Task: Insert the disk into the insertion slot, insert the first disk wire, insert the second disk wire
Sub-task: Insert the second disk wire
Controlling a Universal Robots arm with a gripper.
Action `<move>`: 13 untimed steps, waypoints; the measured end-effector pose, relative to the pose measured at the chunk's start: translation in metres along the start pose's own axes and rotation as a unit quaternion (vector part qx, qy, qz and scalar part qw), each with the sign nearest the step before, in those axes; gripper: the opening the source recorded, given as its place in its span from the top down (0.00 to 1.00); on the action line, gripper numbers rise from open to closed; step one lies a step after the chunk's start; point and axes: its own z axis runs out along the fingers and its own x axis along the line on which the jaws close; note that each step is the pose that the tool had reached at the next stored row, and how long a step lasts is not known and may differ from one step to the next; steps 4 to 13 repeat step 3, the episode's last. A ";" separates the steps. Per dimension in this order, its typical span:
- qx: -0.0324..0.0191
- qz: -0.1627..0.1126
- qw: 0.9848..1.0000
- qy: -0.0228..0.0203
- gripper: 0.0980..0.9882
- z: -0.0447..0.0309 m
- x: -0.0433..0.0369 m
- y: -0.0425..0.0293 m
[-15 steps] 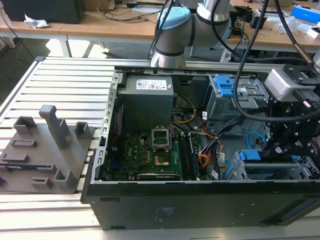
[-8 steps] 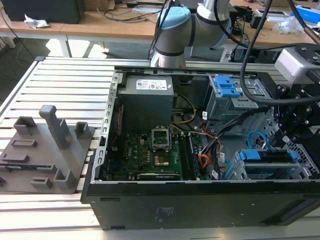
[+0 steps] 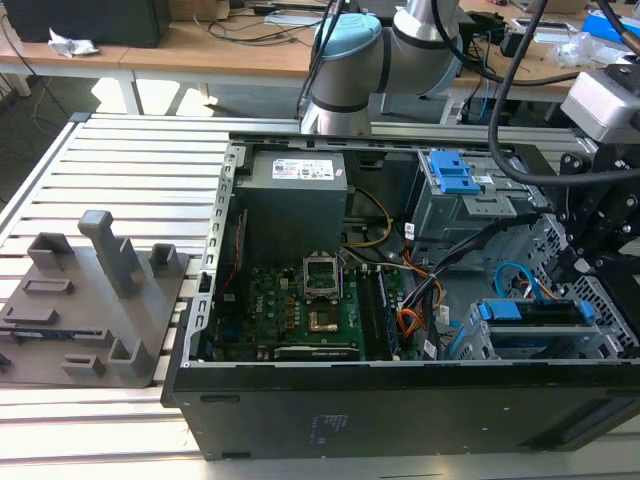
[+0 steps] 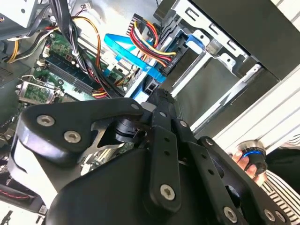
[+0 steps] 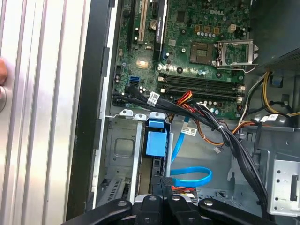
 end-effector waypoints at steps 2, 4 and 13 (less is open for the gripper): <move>0.000 0.000 1.000 0.000 0.99 -0.0003 0.0000 0.0000; 0.000 0.000 1.000 0.000 0.99 -0.0003 0.0000 0.0000; 0.000 0.000 1.000 0.000 0.99 -0.0003 0.0000 0.0000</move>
